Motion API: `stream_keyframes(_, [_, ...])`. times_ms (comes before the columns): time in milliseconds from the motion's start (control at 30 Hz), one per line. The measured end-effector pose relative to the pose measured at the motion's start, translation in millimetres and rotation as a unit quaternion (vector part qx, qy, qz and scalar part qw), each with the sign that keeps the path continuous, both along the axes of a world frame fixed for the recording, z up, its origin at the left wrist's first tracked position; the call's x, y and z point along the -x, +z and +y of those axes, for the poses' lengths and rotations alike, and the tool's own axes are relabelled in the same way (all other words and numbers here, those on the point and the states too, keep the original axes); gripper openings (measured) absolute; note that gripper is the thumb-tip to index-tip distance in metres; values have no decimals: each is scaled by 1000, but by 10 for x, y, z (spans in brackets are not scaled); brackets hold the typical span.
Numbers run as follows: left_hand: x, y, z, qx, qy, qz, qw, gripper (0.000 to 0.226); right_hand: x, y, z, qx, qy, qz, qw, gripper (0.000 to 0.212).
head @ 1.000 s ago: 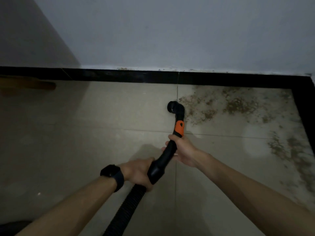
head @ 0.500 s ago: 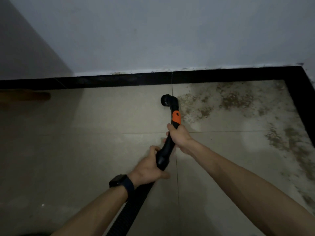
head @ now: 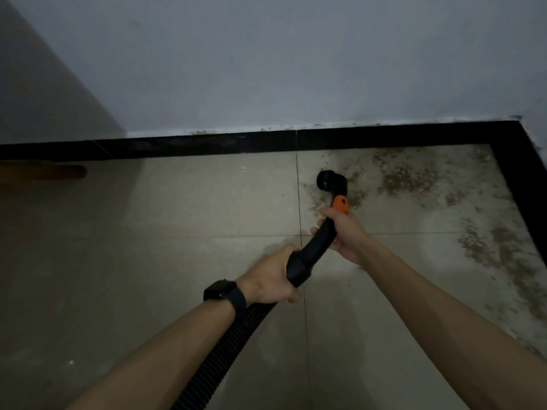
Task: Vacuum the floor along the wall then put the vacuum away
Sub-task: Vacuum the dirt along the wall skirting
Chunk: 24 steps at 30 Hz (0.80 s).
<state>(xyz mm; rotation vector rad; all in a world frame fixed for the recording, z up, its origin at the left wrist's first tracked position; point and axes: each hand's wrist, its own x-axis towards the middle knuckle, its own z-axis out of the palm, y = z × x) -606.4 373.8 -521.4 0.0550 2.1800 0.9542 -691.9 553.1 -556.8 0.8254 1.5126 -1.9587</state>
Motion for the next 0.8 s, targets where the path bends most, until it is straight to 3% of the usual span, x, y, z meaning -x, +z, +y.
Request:
stream_keyframes(200, [-98, 84, -200, 60, -15, -21, 998, 56, -14, -23, -335, -42, 68, 2, 997, 16])
stream_keyframes(333, [-219, 145, -421, 93, -21, -48, 994, 50, -119, -32, -610, -42, 96, -3, 995, 29])
stream_keyframes(600, [-381, 232, -569, 126, -51, -74, 988, 48, -293, -102, -750, -17, 107, -13, 994, 43])
stream_keyframes(800, [-271, 261, -429, 146, -60, -57, 986, 53, -228, -30, -649, -19, 100, 5, 995, 41])
